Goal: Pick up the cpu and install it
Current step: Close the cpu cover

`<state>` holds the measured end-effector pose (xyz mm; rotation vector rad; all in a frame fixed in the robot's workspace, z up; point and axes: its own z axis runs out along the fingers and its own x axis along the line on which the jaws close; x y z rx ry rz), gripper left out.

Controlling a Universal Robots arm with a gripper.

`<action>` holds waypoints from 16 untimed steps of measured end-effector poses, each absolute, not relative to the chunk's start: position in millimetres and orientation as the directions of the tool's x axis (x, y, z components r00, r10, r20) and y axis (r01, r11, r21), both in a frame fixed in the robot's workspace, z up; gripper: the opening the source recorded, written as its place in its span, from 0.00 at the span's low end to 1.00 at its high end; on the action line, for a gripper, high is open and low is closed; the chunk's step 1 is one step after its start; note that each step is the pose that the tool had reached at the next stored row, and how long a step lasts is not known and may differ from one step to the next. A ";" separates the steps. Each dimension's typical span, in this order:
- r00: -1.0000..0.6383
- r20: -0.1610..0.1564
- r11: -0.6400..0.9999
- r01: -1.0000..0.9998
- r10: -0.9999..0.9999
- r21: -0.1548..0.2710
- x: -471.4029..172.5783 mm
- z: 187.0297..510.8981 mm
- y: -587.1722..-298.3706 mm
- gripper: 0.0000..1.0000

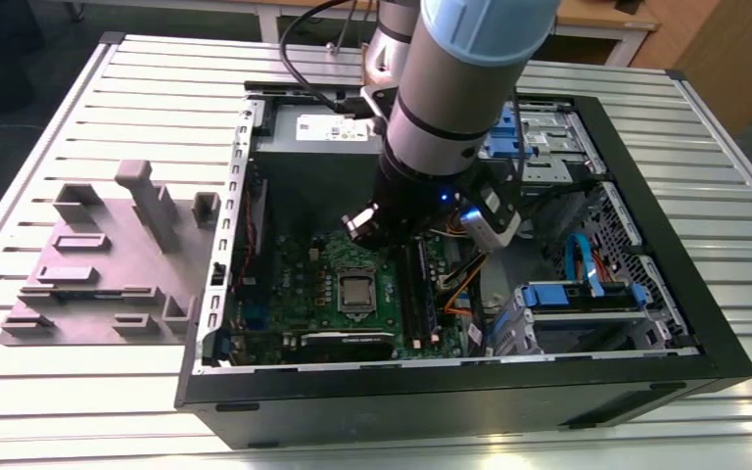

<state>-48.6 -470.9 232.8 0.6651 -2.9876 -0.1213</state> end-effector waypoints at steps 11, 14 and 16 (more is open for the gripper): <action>-0.903 0.059 0.903 -0.420 -0.426 0.094 -51.0 232.7 -481.4 0.10; -0.903 0.058 0.903 -0.420 -0.426 0.093 -53.7 232.8 -487.3 0.10; -0.903 0.055 0.903 -0.420 -0.426 0.093 -56.5 232.7 -490.0 0.10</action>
